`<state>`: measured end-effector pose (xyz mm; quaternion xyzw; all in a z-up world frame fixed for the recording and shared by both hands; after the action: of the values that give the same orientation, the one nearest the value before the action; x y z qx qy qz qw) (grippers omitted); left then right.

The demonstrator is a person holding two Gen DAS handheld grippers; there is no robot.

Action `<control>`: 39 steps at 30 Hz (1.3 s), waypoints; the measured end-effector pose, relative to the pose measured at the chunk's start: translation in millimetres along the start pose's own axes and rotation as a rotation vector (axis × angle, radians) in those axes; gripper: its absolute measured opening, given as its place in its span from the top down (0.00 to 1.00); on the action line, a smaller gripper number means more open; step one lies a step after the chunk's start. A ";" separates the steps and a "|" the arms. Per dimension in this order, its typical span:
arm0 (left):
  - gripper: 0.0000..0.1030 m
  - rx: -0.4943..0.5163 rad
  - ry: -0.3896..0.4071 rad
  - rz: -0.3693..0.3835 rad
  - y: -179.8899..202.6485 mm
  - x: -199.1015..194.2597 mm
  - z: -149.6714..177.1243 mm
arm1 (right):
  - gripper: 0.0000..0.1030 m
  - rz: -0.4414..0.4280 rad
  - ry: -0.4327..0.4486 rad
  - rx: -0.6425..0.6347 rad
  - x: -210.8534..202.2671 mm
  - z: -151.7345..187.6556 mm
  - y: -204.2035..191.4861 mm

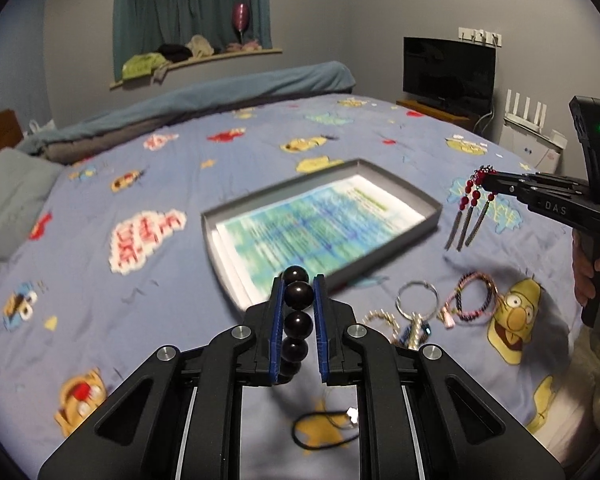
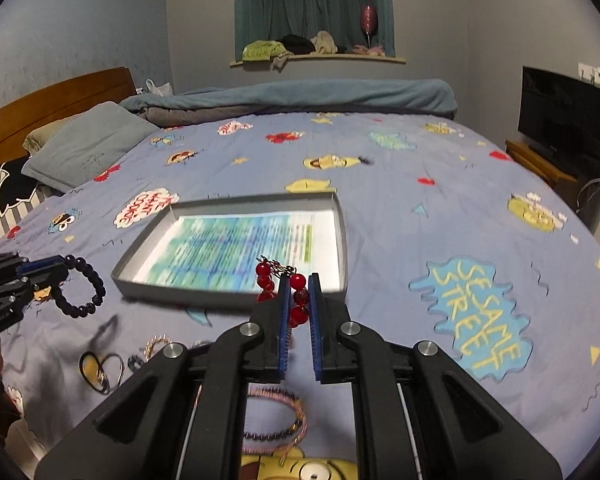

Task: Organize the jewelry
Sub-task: 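Carry both items into the gray tray and open both grippers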

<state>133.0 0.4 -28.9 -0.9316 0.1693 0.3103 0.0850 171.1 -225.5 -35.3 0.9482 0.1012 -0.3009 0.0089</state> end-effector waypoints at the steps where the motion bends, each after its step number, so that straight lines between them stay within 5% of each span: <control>1: 0.86 0.006 0.008 -0.007 -2.8 0.7 -7.2 | 0.92 0.002 0.010 -0.006 0.4 -5.0 -0.3; 16: 0.85 0.112 0.041 -0.052 -15.7 65.4 -88.2 | 0.92 -0.033 -0.039 0.027 88.7 -84.5 -1.5; 20: 0.85 0.110 0.029 0.009 -10.2 94.8 -98.1 | 0.92 -0.037 -0.072 -0.002 116.0 -87.6 -13.8; 28: 0.85 0.129 -0.030 0.014 -7.2 159.3 -84.8 | 0.92 -0.092 -0.150 -0.014 168.1 -77.8 -23.0; 39: 0.85 0.019 -0.142 -0.066 -64.6 196.9 -56.5 | 0.92 0.015 -0.304 0.079 219.6 -56.7 17.4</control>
<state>335.5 -6.2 -100.2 -0.9114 0.1349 0.3712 0.1157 382.2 -197.1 -115.4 0.8921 0.0797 -0.4447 -0.0108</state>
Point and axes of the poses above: each gripper's, at about its wrist camera, not at the fingertips, and x roughly the way its jaws point, y to its right, z to its underside, the point moved 6 cm from there along x, roughly the way its jaws point
